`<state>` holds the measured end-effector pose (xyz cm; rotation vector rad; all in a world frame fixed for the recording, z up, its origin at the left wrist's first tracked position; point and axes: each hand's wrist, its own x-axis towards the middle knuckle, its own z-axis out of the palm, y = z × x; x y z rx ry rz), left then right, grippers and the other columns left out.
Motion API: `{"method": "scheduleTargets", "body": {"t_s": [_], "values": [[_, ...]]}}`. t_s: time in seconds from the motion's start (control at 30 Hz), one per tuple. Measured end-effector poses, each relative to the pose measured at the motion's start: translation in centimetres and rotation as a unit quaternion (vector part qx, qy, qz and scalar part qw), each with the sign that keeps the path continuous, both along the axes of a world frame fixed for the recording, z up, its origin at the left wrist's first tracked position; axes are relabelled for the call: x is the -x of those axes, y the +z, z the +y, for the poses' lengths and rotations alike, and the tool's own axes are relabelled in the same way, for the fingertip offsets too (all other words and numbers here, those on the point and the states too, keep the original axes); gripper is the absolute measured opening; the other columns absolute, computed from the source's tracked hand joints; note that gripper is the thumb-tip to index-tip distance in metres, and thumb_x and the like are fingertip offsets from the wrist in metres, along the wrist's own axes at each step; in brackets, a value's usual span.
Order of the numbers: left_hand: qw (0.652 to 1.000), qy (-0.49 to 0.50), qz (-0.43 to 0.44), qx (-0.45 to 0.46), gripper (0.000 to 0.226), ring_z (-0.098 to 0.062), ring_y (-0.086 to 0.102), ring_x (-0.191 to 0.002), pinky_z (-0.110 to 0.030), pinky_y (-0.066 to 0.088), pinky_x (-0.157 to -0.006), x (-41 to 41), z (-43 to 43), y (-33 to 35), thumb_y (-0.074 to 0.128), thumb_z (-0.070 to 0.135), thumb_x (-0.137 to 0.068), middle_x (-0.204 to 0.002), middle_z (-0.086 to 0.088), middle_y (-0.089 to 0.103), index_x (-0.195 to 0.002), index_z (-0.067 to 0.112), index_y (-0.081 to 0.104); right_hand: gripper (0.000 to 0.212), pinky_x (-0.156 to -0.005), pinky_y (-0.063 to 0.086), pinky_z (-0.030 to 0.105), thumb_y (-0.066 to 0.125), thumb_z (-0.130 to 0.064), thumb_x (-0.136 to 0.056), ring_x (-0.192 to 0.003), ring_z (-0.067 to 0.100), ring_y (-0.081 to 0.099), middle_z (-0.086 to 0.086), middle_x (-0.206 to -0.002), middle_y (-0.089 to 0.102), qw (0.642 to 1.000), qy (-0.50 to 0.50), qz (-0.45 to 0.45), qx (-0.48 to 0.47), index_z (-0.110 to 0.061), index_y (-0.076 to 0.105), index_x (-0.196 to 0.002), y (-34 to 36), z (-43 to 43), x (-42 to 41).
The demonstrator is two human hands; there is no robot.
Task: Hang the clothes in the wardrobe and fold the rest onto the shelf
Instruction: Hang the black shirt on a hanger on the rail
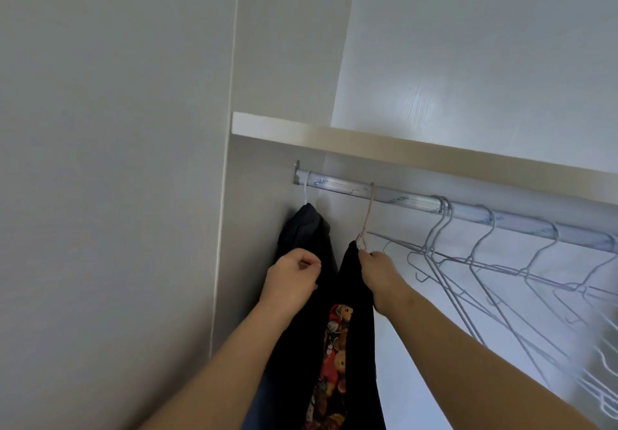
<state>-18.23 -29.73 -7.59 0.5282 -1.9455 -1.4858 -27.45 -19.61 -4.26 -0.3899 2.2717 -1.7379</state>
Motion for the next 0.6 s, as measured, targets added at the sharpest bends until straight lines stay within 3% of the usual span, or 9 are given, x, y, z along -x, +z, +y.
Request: {"method": "scheduleTargets", "body": {"t_s": [0.1, 0.23, 0.43, 0.6], "values": [[1.0, -0.002, 0.006, -0.01, 0.022, -0.006, 0.058, -0.059, -0.011, 0.039, -0.047, 0.3, -0.1, -0.2, 0.054, 0.013, -0.089, -0.072, 0.007, 0.061, -0.073, 0.027, 0.06, 0.03, -0.049, 0.038, 0.024, 0.037, -0.015, -0.098, -0.054, 0.017, 0.046, 0.006, -0.064, 0.046, 1.0, 0.016, 0.001, 0.014, -0.009, 0.047, -0.071, -0.2, -1.1, 0.1], [1.0, 0.012, -0.001, -0.02, 0.025, -0.008, 0.06, -0.062, -0.014, 0.039, -0.05, 0.5, -0.5, -1.0, 0.053, 0.013, -0.089, -0.072, 0.008, 0.061, -0.072, 0.03, 0.06, 0.018, -0.059, 0.045, 0.027, 0.036, -0.017, -0.099, -0.067, 0.016, 0.05, 0.006, -0.076, 0.049, 0.999, 0.034, -0.005, 0.028, -0.006, 0.049, -0.093, -0.8, -2.7, 0.1], [0.998, 0.035, -0.039, 0.017, 0.026, -0.017, 0.065, -0.081, -0.033, 0.054, -0.077, 0.1, -1.2, -2.5, 0.051, 0.015, -0.088, -0.082, 0.01, 0.065, -0.073, 0.034, 0.059, 0.024, -0.064, 0.049, 0.03, 0.038, -0.025, -0.098, -0.078, 0.021, 0.057, 0.01, -0.089, 0.056, 0.999, 0.036, 0.002, -0.003, -0.006, 0.052, -0.103, -1.9, -3.1, 0.5], [0.998, 0.029, -0.039, 0.025, 0.025, -0.015, 0.065, -0.081, -0.026, 0.05, -0.07, 0.0, -0.9, -2.6, 0.052, 0.016, -0.089, -0.081, 0.011, 0.064, -0.074, 0.036, 0.058, 0.028, -0.06, 0.046, 0.03, 0.039, -0.032, -0.097, -0.077, 0.023, 0.058, 0.01, -0.09, 0.058, 0.997, 0.029, -0.062, 0.041, -0.009, 0.052, -0.108, -2.7, -2.7, -0.2]]}}
